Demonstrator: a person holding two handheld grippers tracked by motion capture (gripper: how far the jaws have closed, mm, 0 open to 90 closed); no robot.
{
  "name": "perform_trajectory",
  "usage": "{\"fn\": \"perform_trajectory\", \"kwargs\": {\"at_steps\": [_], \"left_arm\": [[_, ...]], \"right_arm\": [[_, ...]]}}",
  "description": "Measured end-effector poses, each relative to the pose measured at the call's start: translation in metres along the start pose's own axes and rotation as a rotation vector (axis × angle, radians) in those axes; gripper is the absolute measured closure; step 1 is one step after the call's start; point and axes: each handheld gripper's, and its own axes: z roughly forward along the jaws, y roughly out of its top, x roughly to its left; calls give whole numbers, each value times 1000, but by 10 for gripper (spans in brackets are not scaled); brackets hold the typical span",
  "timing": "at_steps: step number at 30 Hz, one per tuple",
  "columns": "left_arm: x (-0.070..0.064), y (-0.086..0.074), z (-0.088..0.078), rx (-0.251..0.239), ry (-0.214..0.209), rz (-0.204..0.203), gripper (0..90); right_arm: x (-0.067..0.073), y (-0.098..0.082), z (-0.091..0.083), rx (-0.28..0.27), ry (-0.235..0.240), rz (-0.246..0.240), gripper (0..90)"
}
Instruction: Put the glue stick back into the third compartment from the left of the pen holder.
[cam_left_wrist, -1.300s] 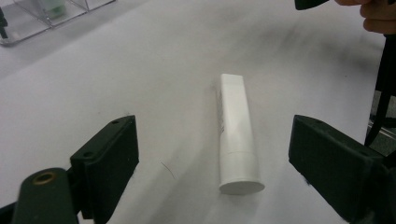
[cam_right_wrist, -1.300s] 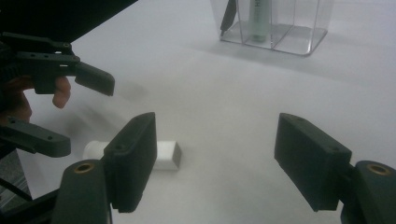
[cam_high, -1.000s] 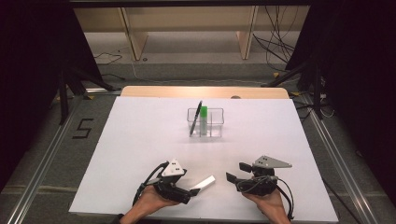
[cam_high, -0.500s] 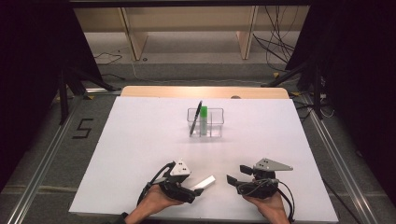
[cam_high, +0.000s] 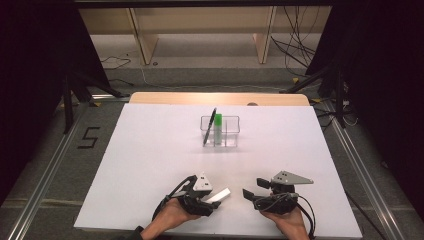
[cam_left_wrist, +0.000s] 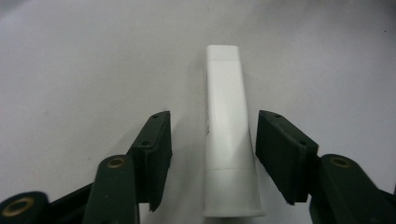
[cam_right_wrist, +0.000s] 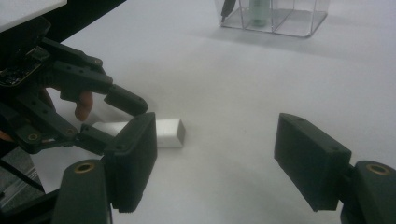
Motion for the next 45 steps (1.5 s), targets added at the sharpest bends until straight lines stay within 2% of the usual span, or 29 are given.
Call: {"fn": "perform_trajectory", "kwargs": {"at_steps": [12,19,27,31,32,37,38,41,44,45], "left_arm": [[-4,1,0,25,-4,43,650],[-4,2,-1,40,-4,58,668],[0,4,-5,12,-30,13,672],[7,4,-8,-3,-48,-22,672],[11,4,-11,-8,-64,-43,672],[16,7,-17,-29,-100,-79,672],[19,9,-20,-28,-125,-90,672],[21,10,-24,-30,-130,-94,672],[23,15,-31,-29,-128,-77,672],[23,15,-31,-29,-128,-77,672]], "right_arm": [[0,-1,0,2,-2,-3,310],[0,-1,0,1,-1,-6,311],[1,-1,-1,-5,4,-8,314],[3,-1,-1,-8,8,-11,314],[4,0,-2,-11,11,-14,314],[7,0,-2,-29,23,-23,313],[11,1,-3,-36,26,-39,312],[14,1,-4,-45,25,-63,310],[22,2,-5,-62,28,-110,306],[22,2,-5,-62,28,-110,306]]}}
